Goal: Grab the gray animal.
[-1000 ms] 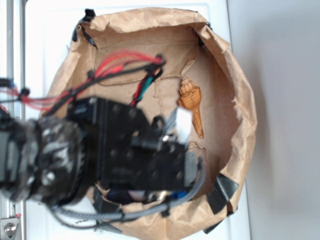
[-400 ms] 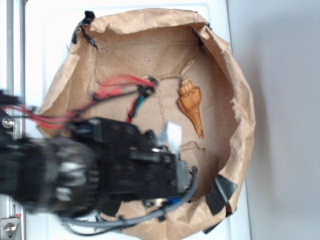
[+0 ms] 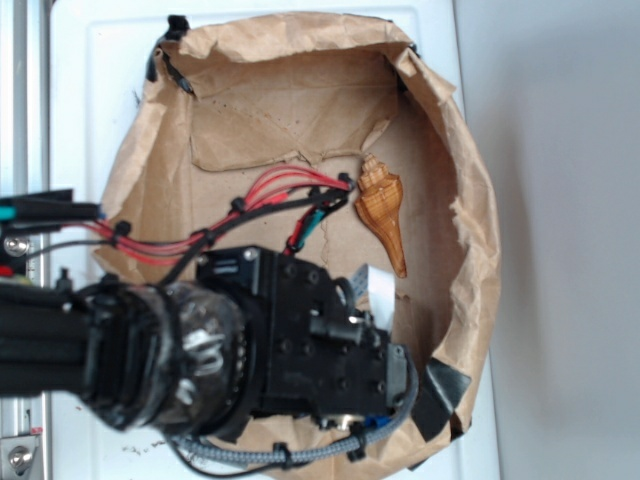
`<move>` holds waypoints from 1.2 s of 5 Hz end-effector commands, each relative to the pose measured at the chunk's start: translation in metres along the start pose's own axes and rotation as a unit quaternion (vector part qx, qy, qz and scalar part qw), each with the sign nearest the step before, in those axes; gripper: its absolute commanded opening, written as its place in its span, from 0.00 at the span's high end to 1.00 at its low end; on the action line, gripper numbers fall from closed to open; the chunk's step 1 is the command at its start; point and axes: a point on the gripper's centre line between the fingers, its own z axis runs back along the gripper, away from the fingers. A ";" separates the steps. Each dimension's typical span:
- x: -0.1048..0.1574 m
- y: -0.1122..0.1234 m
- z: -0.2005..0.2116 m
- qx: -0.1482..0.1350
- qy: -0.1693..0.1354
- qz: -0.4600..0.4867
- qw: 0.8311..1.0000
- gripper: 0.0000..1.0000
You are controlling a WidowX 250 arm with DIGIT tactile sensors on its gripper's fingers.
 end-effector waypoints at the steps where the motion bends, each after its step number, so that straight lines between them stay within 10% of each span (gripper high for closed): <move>1: 0.001 0.010 0.022 -0.023 -0.004 -0.016 1.000 1.00; 3: 0.081 0.020 0.073 -0.033 -0.017 0.056 0.998 1.00; 5: 0.079 0.040 0.140 -0.054 -0.141 -0.189 0.970 1.00; 6: 0.066 0.042 0.170 -0.067 -0.157 -0.312 0.935 1.00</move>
